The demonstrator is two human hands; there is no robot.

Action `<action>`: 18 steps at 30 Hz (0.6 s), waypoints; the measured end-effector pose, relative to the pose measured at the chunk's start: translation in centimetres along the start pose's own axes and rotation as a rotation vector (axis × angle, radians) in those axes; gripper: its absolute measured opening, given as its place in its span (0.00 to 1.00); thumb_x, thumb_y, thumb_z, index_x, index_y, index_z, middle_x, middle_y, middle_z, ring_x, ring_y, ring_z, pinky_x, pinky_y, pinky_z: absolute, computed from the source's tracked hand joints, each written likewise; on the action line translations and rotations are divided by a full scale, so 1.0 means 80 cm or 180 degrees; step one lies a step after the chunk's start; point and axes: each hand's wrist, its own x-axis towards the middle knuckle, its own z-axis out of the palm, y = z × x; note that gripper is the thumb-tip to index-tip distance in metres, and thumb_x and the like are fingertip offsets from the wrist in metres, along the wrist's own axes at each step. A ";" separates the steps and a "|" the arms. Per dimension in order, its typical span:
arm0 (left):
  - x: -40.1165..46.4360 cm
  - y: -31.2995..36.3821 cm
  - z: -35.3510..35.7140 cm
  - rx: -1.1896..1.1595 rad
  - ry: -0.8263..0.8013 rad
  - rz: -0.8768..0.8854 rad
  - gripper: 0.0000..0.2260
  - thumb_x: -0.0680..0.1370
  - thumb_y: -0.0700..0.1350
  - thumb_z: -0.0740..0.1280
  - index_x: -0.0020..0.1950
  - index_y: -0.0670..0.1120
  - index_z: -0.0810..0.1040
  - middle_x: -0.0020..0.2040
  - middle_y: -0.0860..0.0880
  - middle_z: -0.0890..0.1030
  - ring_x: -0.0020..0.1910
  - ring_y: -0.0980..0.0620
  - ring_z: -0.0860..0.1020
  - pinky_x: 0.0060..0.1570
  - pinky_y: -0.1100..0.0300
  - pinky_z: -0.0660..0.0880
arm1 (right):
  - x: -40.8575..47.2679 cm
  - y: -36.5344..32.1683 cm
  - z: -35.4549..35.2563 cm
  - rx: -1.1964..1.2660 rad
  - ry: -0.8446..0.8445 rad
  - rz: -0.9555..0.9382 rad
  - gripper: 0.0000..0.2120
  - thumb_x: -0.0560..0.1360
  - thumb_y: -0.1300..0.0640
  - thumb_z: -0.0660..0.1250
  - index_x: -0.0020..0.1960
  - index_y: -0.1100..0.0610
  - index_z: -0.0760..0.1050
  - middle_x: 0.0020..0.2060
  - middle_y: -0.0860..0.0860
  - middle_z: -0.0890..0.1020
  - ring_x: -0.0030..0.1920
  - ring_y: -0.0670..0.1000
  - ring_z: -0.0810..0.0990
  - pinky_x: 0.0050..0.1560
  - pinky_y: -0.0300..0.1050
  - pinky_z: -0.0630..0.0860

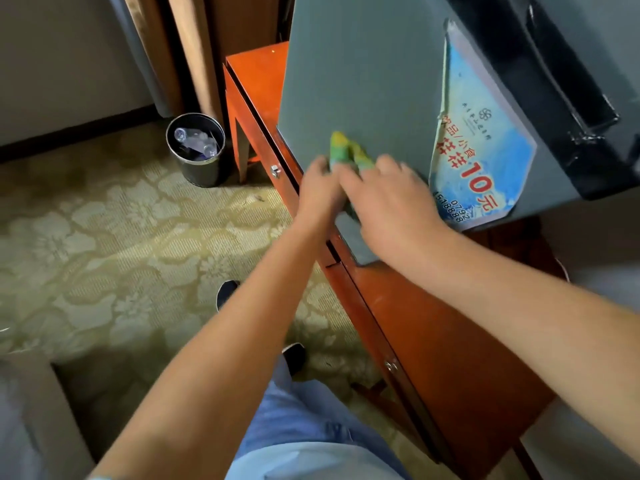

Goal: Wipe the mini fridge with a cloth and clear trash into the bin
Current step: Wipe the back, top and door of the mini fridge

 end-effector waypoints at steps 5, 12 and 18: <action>0.054 0.031 -0.020 -0.0002 0.0233 0.0132 0.03 0.75 0.42 0.67 0.46 0.48 0.74 0.42 0.47 0.80 0.41 0.49 0.80 0.42 0.53 0.78 | 0.057 -0.010 0.021 0.0205 0.0289 0.0096 0.30 0.77 0.67 0.59 0.77 0.57 0.59 0.60 0.57 0.79 0.61 0.60 0.72 0.59 0.53 0.68; -0.010 -0.154 0.021 -0.0266 -0.0066 -0.0860 0.08 0.72 0.50 0.67 0.49 0.51 0.74 0.48 0.44 0.83 0.50 0.42 0.83 0.56 0.38 0.80 | -0.041 -0.018 0.116 0.0044 -0.0800 -0.0052 0.33 0.76 0.66 0.58 0.79 0.55 0.54 0.63 0.55 0.77 0.64 0.58 0.69 0.61 0.51 0.67; -0.040 -0.108 0.026 -0.0363 -0.0175 -0.0515 0.09 0.73 0.49 0.69 0.50 0.48 0.76 0.51 0.40 0.84 0.53 0.38 0.83 0.51 0.43 0.81 | -0.060 -0.002 0.073 -0.0305 -0.0615 -0.0275 0.35 0.72 0.67 0.61 0.77 0.56 0.58 0.58 0.54 0.78 0.59 0.58 0.71 0.55 0.53 0.67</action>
